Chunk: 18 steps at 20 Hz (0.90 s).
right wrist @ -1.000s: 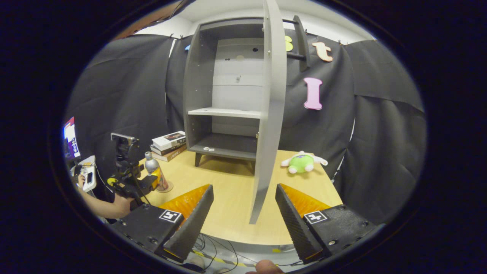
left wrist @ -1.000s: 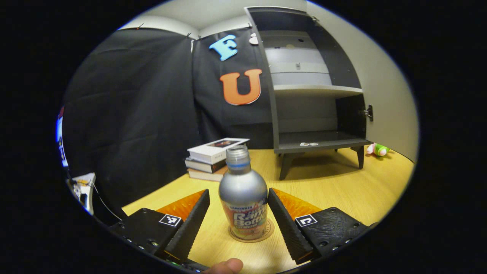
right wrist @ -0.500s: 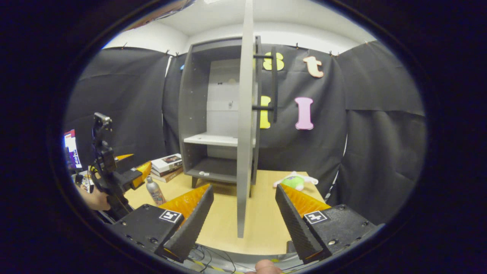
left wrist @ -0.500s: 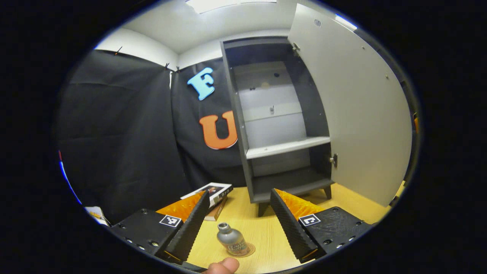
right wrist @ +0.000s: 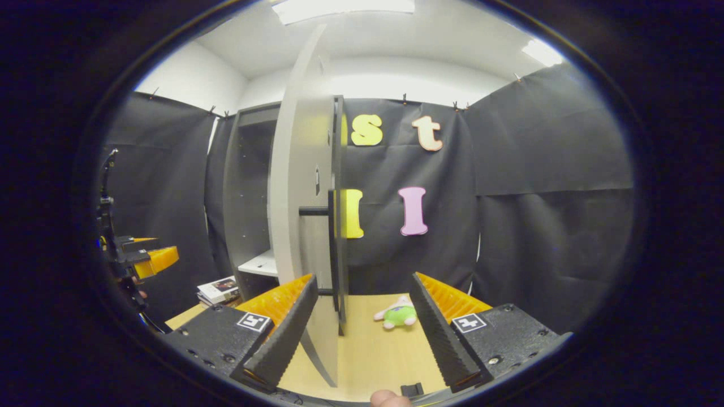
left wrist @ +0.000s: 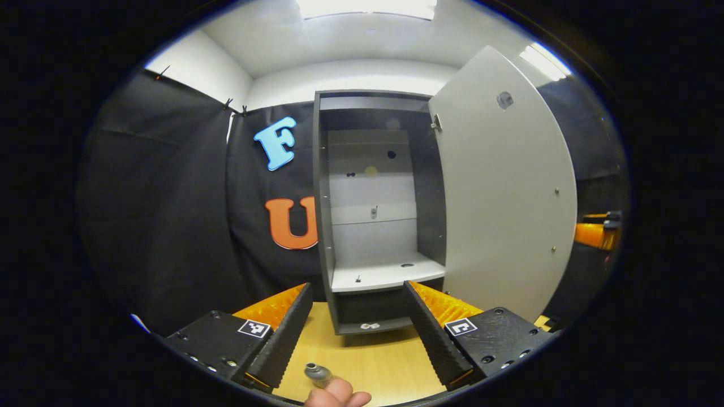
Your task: Open the cabinet door with the right hand, grasp the bottle in the cabinet with the left hand and place it on the coaster, then close the cabinet door with the right hand.
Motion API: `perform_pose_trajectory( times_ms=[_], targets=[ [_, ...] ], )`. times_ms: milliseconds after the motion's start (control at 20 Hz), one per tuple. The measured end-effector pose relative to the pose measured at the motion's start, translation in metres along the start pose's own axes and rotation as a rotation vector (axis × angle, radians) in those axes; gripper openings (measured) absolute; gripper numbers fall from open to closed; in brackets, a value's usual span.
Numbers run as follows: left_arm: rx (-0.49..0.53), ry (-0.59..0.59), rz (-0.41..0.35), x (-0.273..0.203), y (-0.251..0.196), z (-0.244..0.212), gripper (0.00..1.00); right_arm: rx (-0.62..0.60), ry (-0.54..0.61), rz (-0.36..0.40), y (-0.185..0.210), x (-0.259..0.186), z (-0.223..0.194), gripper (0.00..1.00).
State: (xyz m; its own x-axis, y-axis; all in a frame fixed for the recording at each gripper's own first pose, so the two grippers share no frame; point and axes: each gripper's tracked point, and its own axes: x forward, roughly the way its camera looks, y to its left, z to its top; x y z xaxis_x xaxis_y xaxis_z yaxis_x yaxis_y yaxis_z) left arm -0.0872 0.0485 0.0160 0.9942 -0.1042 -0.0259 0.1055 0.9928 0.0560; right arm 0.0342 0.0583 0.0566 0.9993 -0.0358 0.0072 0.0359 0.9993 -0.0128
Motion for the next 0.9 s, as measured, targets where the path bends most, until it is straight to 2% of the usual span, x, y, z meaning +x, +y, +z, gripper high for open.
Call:
perform_pose_trajectory(
  times_ms=[100, 150, 200, 250, 300, 350, 450, 700, 900],
  targets=[
    [-0.012, -0.009, -0.026, 0.012, 0.007, 0.001, 0.96, -0.057, -0.018, -0.046, -0.004, 0.0, 0.004, 0.98],
    [-0.009, -0.012, -0.034, 0.021, 0.008, 0.0, 1.0, -0.068, -0.028, -0.055, 0.001, -0.001, 0.004, 0.98],
    [-0.012, -0.002, -0.026, 0.03, 0.011, -0.006, 0.96, -0.082, -0.02, -0.055, 0.008, 0.003, 0.002, 0.98],
    [-0.02, 0.013, -0.026, 0.038, 0.012, -0.011, 0.96, -0.099, -0.033, -0.058, 0.007, -0.001, 0.005, 0.91],
    [-0.02, 0.026, -0.032, 0.05, 0.008, -0.014, 0.97, -0.103, -0.042, -0.042, 0.011, 0.0, 0.004, 0.95],
    [-0.015, 0.035, -0.013, 0.058, 0.013, -0.011, 0.97, -0.083, -0.043, -0.017, 0.015, 0.003, 0.002, 0.91],
    [-0.044, 0.029, 0.008, 0.071, 0.017, -0.001, 0.97, -0.005, 0.002, 0.07, 0.029, 0.009, -0.005, 0.94],
    [-0.108, 0.034, 0.034, 0.088, 0.023, -0.001, 0.97, -0.028, 0.006, 0.259, 0.074, 0.022, 0.0, 0.94],
    [-0.134, 0.065, 0.055, 0.086, 0.029, -0.006, 0.96, -0.058, -0.052, 0.304, 0.104, 0.034, 0.002, 0.94]
  ],
)
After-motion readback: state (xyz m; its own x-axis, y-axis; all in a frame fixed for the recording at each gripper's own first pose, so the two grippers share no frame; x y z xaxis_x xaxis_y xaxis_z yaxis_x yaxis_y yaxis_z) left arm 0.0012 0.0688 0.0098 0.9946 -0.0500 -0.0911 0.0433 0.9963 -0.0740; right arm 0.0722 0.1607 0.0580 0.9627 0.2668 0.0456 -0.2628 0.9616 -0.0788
